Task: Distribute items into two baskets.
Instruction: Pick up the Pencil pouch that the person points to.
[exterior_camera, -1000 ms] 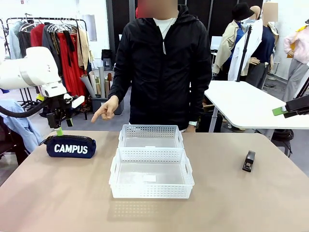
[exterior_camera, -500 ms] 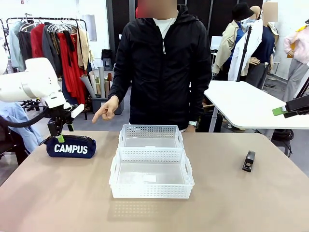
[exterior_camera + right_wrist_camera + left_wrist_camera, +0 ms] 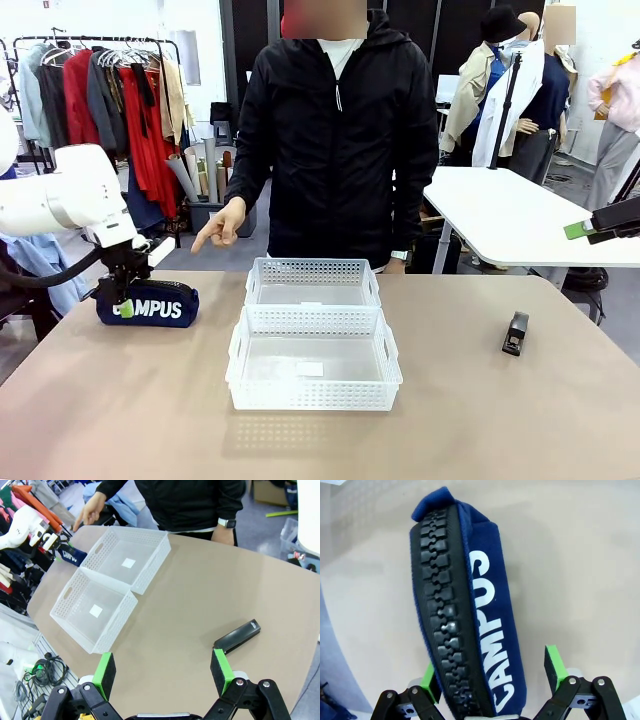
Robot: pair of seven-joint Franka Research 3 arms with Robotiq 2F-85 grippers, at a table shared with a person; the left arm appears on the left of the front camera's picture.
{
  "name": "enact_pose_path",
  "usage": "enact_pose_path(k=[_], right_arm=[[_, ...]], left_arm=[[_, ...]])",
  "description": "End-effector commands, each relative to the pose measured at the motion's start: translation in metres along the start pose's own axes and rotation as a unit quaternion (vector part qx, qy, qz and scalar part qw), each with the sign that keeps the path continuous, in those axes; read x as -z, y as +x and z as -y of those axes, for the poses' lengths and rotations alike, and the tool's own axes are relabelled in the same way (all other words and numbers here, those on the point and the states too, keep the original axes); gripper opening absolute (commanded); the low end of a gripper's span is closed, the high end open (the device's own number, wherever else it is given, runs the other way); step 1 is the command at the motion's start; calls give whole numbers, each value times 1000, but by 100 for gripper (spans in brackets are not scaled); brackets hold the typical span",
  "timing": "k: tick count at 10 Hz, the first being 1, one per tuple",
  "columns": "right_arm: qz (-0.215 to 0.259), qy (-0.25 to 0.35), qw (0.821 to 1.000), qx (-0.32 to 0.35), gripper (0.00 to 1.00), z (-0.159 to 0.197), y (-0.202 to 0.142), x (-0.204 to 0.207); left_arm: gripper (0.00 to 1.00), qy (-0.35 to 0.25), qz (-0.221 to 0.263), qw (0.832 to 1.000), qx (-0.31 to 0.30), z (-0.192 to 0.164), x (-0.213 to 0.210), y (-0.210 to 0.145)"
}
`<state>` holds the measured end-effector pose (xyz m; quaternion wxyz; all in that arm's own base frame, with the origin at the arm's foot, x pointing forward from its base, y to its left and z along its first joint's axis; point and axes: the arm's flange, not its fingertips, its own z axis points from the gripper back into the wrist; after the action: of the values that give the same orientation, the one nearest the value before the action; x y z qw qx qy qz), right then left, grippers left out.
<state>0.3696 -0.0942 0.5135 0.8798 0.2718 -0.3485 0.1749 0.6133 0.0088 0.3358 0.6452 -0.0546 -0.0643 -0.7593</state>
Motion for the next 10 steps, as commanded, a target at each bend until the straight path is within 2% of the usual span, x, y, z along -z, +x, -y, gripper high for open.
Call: enact_pose_path(k=[1,2,3,4,8,9,10], right_arm=[[8,9,1000,-2,100,1,1,0],[8,9,1000,-2,100,1,1,0],[8,9,1000,-2,100,1,1,0],[8,9,1000,-2,100,1,1,0],[8,9,1000,-2,100,1,1,0],[8,9,1000,-2,100,1,1,0],[8,9,1000,-2,100,1,1,0]], left_arm=[[100,8,16,1000,0,7,1,1],[100,4,15,1000,-6,7,2,4],[96,3,13,1000,-8,4,2,7],[86,0,11,1000,-8,3,2,8],[6,-1,-2,1000,-7,-6,-2,17],[0,-4,-5,1000,-10,-7,-3,19],[0,-5,-9,1000,-10,-7,-3,19]])
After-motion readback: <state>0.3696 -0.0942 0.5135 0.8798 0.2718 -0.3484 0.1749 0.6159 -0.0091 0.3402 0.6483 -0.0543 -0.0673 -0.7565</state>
